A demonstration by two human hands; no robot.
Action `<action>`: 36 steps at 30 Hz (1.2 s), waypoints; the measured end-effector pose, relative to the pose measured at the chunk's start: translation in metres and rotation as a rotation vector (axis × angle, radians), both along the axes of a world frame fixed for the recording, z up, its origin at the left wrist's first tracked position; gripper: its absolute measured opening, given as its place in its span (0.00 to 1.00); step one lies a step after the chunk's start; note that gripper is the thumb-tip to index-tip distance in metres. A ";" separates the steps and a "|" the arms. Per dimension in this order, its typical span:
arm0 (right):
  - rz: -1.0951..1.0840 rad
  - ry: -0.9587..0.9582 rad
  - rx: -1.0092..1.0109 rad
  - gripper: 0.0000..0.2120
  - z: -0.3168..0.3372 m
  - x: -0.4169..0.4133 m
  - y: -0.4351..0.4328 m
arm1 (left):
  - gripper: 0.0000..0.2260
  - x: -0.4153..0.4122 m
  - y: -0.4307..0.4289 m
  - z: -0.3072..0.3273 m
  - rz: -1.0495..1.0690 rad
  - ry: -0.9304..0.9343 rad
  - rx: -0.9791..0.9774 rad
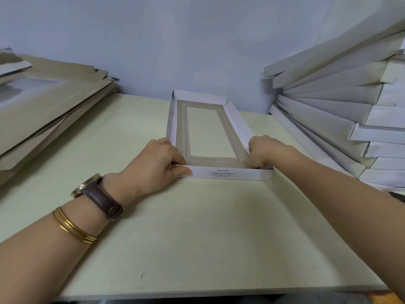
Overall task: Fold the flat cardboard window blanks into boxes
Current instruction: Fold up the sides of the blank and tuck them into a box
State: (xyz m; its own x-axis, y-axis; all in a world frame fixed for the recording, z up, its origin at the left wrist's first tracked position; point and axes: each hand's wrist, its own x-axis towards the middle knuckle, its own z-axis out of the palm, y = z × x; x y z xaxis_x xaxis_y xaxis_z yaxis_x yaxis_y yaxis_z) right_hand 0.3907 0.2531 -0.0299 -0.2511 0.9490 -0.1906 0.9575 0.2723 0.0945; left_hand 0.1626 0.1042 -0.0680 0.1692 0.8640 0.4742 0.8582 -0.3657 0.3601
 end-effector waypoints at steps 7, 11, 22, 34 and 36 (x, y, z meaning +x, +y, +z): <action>0.045 0.033 -0.005 0.04 -0.002 0.006 0.000 | 0.10 0.001 -0.001 0.000 0.000 -0.005 0.011; 0.064 0.006 0.045 0.03 -0.001 0.008 0.002 | 0.10 0.001 -0.001 0.001 -0.004 -0.005 0.004; 0.009 0.028 -0.026 0.03 0.008 0.012 0.005 | 0.10 0.000 -0.001 0.000 0.002 -0.003 0.006; 0.054 0.058 -0.059 0.09 0.014 0.023 0.005 | 0.09 -0.001 -0.003 0.000 -0.006 0.007 0.004; 0.052 0.037 -0.050 0.05 0.015 0.025 0.004 | 0.10 0.000 -0.003 0.000 -0.004 0.017 0.005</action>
State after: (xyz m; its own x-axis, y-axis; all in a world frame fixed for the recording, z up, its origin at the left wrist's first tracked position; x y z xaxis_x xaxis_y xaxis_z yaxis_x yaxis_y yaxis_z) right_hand 0.4154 0.2573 -0.0148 -0.3079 0.9239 -0.2274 0.9444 0.3257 0.0445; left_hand 0.1623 0.1008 -0.0679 0.1805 0.8607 0.4760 0.8628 -0.3709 0.3435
